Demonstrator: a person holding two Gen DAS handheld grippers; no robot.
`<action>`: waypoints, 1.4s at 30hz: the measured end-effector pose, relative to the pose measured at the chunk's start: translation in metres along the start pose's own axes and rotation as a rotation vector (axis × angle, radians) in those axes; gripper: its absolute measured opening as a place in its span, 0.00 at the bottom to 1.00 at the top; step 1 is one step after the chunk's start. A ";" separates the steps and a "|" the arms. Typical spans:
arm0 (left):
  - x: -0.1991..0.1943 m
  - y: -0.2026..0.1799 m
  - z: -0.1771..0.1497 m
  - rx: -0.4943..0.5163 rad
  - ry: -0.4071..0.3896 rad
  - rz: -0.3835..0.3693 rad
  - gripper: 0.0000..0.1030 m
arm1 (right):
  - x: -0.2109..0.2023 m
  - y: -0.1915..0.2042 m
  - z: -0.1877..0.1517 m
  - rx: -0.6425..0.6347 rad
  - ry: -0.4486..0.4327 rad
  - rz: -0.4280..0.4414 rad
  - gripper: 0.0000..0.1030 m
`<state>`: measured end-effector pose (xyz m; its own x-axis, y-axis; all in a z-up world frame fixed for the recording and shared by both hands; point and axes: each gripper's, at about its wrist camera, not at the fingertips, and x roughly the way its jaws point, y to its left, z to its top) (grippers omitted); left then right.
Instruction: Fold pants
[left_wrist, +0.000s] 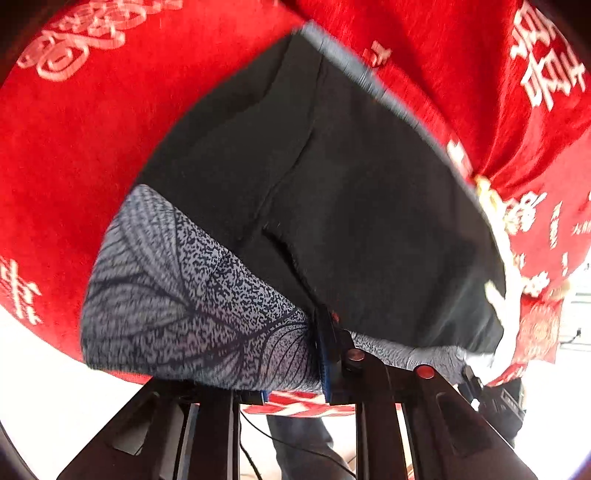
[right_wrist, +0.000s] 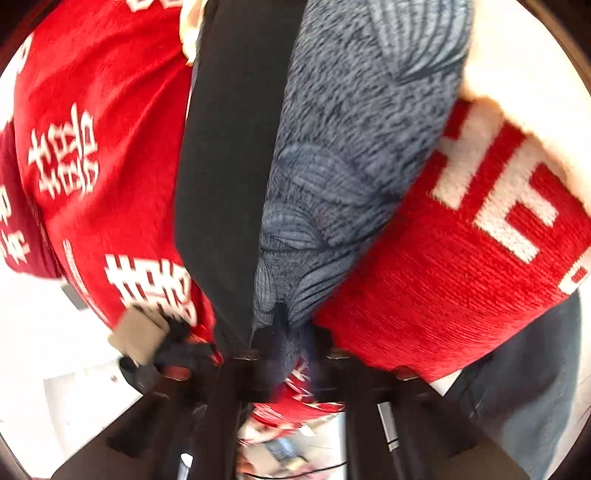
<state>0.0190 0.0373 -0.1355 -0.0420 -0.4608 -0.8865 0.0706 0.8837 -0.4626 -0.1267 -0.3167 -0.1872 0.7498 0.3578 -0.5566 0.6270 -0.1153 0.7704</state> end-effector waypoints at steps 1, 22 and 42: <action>-0.008 -0.007 0.004 -0.005 -0.020 -0.005 0.20 | -0.004 0.015 0.003 -0.036 0.012 -0.012 0.05; 0.078 -0.081 0.221 -0.010 -0.283 0.355 0.81 | 0.192 0.234 0.240 -0.570 0.360 -0.372 0.09; 0.110 -0.152 0.185 0.239 -0.211 0.566 0.81 | 0.192 0.263 0.226 -0.752 0.238 -0.432 0.37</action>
<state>0.1884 -0.1634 -0.1636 0.2618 0.0436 -0.9641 0.2451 0.9632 0.1101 0.2306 -0.4880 -0.1617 0.3647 0.4211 -0.8305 0.4779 0.6808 0.5551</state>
